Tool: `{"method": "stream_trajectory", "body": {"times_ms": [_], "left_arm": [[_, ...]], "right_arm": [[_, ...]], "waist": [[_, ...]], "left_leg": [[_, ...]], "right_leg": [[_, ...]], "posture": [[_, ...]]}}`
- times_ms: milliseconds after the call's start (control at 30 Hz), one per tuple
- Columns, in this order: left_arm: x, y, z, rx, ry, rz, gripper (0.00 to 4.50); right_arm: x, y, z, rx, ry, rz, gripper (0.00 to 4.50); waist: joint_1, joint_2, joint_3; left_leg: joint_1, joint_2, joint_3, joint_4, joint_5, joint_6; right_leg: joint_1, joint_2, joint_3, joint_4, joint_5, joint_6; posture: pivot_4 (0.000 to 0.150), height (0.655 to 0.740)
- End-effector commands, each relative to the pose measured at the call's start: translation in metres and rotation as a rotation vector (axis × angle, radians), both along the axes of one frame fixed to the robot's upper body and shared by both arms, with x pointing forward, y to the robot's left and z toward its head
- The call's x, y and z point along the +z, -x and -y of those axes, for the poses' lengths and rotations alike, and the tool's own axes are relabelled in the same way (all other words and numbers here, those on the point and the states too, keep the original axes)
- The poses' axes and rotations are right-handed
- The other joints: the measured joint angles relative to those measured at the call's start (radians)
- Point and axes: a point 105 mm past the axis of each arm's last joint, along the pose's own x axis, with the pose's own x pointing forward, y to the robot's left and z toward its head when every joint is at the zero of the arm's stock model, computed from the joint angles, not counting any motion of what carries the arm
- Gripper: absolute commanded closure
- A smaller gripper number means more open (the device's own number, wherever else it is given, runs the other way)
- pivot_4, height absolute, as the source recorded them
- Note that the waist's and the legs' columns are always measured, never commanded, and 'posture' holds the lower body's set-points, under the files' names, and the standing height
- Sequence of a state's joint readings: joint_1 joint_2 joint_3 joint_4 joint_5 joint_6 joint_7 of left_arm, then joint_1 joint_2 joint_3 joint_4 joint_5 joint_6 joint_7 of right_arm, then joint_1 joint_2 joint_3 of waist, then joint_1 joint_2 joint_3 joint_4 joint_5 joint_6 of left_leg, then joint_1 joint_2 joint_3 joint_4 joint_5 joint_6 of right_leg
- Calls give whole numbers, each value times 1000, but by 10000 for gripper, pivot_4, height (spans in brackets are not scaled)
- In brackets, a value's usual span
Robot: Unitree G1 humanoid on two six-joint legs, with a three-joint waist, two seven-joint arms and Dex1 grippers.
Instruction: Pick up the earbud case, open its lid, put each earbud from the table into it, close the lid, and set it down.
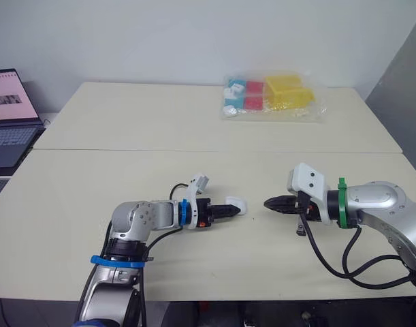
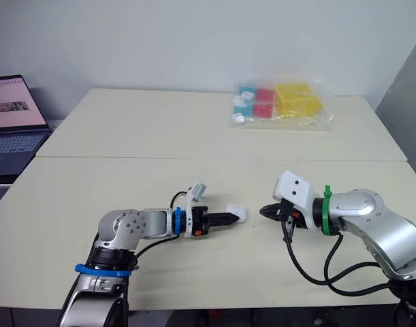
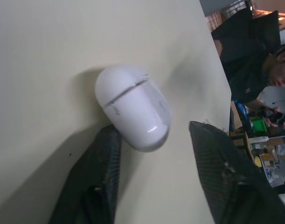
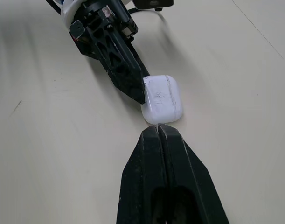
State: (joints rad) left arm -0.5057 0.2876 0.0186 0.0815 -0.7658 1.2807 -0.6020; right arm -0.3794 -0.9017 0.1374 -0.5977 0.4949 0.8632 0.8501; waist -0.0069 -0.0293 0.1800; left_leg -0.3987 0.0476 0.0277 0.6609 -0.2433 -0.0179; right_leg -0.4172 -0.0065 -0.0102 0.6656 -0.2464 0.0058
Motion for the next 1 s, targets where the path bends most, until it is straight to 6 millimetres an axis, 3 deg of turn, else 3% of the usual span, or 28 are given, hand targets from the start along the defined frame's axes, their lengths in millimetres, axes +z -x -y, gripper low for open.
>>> {"method": "stream_trajectory", "body": {"times_ms": [33, 167, 333, 467, 567, 633, 733, 833, 900, 933, 1000], "left_arm": [[-11, -4, -36, 94, -109, -20, 9499], [-8, 9, -55, 55, -192, 62, 115], [-3, 20, -76, 22, -274, 198, 115], [14, 22, -103, -30, -404, 521, 115], [42, 34, -136, -53, -459, 725, 0], [52, 41, -155, -51, -518, 788, 0], [58, 45, -166, -47, -557, 841, 0], [67, 54, -183, -60, -650, 907, 0], [72, 57, -184, -61, -677, 957, 0], [71, 60, -185, -58, -687, 954, 0], [65, 62, -189, -51, -741, 951, 0]], "right_arm": [[14, 2, -2, 19, -8, 54, 45000], [14, 1, -1, 15, -7, 53, 45000], [15, -1, 1, -2, -18, 63, 45000], [17, 5, 6, 47, -1, 119, 45000], [20, 14, 18, 91, 32, 153, 38995], [25, 16, 25, 108, 54, 183, 32087], [28, 17, 32, 129, 68, 204, 20997], [37, 16, 52, 160, 117, 270, 10340], [35, 15, 65, 184, 179, 304, 2417], [33, 17, 71, 203, 202, 299, 338], [30, 22, 76, 213, 196, 253, 338]], "waist": [[-4, 0, 0], [-21, 0, 0], [-28, 0, 0], [-26, 0, 0], [-21, 0, 0], [-18, 0, 0], [-12, 0, 0], [-5, 0, 0], [2, 0, 0], [4, 0, 0], [5, 0, 0]], "left_leg": [[0, 0, 0, 0, 0, 0], [1, 1, -2, -1, 0, 0], [2, 4, -1, -4, 0, 0], [1, 4, 0, -6, 0, 0], [1, 4, 2, -12, 0, -1], [0, 4, 3, -14, 0, -1], [0, 3, 3, -16, 0, -1], [-1, 2, 3, -16, 0, -1], [-1, 2, 4, -16, 0, -1], [-1, 1, 4, -16, 0, -1], [-1, 1, 5, -16, 0, -1]], "right_leg": [[0, 0, 0, 0, 0, 0], [0, 2, 0, 0, 1, -2], [-2, 2, 2, 0, 0, -3], [-3, 2, 2, -1, 0, -5], [-5, -1, 2, -2, -2, -8], [-7, -2, 1, -3, -4, -9], [-7, -4, 0, -3, -6, -9], [-7, -6, -1, -4, -7, -8], [-6, -8, -1, -5, -7, -7], [-7, -9, -1, -5, -7, -7], [-6, -10, -1, -5, -8, -8]], "posture": [[1500, 7354], [1500, 7354], [1500, 7354], [1500, 7354], [1500, 7354], [1500, 7354], [1500, 7354], [1500, 7354], [1500, 7354], [1500, 7354], [1500, 7354]]}}
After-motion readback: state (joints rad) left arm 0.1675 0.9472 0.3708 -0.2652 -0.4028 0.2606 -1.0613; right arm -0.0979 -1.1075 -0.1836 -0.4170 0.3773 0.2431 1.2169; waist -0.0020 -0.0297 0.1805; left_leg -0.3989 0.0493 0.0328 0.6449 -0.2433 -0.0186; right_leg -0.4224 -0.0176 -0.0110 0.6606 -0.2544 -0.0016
